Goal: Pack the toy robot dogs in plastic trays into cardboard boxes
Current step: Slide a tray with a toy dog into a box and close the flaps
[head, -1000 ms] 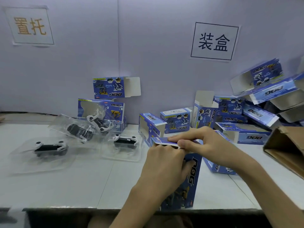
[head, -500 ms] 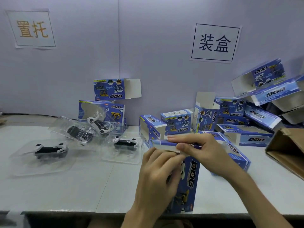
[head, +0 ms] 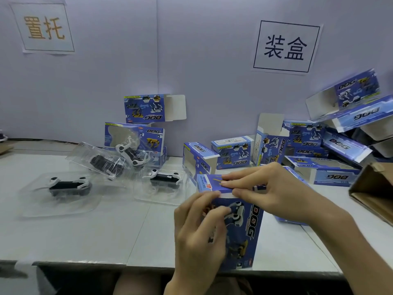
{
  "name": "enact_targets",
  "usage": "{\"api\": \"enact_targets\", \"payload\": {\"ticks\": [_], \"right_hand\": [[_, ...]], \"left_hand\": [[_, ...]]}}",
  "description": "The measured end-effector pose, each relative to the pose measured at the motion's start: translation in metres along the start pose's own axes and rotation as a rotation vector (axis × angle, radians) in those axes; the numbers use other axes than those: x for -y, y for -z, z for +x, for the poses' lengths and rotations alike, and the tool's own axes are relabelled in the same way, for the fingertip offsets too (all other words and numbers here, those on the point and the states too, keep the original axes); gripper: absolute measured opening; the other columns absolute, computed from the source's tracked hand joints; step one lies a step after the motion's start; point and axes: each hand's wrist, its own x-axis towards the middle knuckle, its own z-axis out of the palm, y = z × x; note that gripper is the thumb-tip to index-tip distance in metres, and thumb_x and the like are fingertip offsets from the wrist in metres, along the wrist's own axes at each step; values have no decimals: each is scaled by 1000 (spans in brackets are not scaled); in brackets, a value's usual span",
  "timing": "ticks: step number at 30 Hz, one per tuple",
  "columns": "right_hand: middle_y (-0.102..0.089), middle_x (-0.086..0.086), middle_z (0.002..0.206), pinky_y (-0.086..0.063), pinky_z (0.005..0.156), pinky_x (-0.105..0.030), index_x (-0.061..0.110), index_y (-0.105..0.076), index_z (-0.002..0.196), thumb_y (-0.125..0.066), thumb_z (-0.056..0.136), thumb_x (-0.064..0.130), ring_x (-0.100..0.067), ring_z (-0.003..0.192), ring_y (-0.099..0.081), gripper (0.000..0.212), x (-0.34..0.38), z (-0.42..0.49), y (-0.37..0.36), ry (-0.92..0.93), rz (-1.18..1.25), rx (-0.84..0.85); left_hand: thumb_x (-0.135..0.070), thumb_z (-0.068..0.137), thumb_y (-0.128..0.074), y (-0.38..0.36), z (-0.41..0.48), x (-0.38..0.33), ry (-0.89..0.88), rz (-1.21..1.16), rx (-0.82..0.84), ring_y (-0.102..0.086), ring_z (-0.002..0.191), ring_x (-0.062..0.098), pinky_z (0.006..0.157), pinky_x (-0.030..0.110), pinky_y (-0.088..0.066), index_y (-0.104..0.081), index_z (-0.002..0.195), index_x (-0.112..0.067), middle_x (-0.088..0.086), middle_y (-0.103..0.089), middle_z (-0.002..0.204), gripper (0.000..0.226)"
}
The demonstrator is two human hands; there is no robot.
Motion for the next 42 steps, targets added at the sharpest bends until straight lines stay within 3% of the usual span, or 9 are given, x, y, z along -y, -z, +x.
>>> {"api": "enact_targets", "payload": {"ticks": [6,12,15,18,22,28,33,36,42], "right_hand": [[-49,34,140,-31,110,-11,43,-55,138,-57,98,39,17,134,-35,40,0,-18,-8,52,-248,-27],[-40,26,152,-27,115,-15,36,-47,147,-51,103,21,10,141,-30,46,-2,-23,-18,54,-267,-36],[-55,21,142,-39,107,-15,37,-56,137,-50,103,9,8,133,-44,44,-6,-21,-5,-26,36,-34],[-71,10,122,-54,90,-20,18,-72,110,-63,92,-4,-4,115,-65,30,-10,-19,4,-111,347,-161],[-76,1,107,-58,85,-24,8,-76,88,-74,82,-3,-11,102,-72,13,-11,-16,3,-88,333,-215],[-76,-2,104,-60,86,-33,10,-77,83,-80,78,2,-12,95,-74,10,-9,-15,-4,-93,349,-315],[-74,10,111,-49,100,-35,14,-76,86,-68,93,14,-9,113,-66,11,-17,-28,-18,-68,312,-348],[-73,14,116,-49,100,-33,22,-77,100,-63,95,9,-7,122,-61,20,-23,-38,-22,-92,342,-367],[-73,14,115,-50,96,-24,20,-71,104,-59,94,11,-4,120,-62,19,-20,-42,-41,-78,426,-469]], "left_hand": [[-22,85,-65,5,13,13,109,-24,111,-51,126,19,101,38,-46,-65,123,-19,-3,-56,131,38],[-25,85,-70,8,19,15,88,-14,192,-50,120,20,99,26,-43,-70,116,-26,-6,-59,129,31],[-27,86,-70,11,23,13,84,20,219,-50,119,20,97,34,-44,-73,111,-26,-7,-61,125,26],[-29,85,-65,13,27,4,108,174,230,-50,125,20,103,50,-36,-70,108,-32,-10,-59,128,24],[-26,81,-64,4,40,-14,96,206,344,-49,128,20,111,59,-26,-67,104,-36,-12,-57,130,26],[-16,86,-61,-3,43,-17,112,-1,405,-53,122,8,123,50,-4,-72,113,-30,-14,-62,124,32],[-17,82,-70,-2,42,-4,70,-67,350,-55,119,2,119,42,-22,-70,113,-29,-18,-63,122,33],[-25,81,-75,1,43,3,80,-69,313,-57,115,8,103,39,-40,-70,111,-23,-14,-65,117,30],[-23,80,-75,-1,40,0,60,-8,303,-58,110,13,96,49,-45,-75,101,-24,-10,-67,115,21]]}}
